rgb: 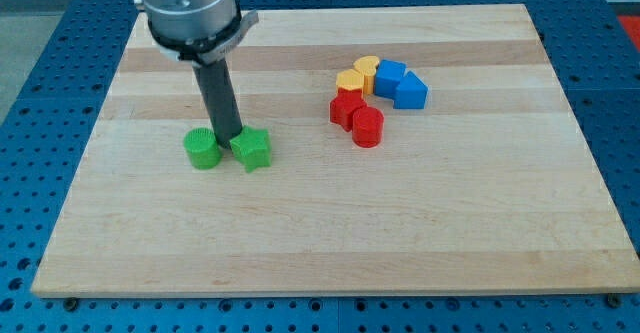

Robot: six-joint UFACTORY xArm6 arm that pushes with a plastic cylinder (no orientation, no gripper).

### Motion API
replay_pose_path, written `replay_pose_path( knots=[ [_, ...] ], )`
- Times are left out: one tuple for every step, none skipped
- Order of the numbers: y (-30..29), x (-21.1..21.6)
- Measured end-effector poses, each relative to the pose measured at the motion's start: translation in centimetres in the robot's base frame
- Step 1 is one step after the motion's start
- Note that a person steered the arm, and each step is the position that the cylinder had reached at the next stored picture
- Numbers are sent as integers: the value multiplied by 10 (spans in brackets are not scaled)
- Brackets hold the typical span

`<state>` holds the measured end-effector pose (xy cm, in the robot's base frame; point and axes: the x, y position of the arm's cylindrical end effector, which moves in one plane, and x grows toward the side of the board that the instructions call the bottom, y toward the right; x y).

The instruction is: Push the green star to the red circle

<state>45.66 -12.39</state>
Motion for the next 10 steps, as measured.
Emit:
replay_pose_path(
  knots=[
    [5,29],
    [21,39],
    [39,30],
    [40,19],
    [40,0],
    [41,-11],
    [53,4],
    [66,32],
    [83,44],
    [97,40]
  ],
)
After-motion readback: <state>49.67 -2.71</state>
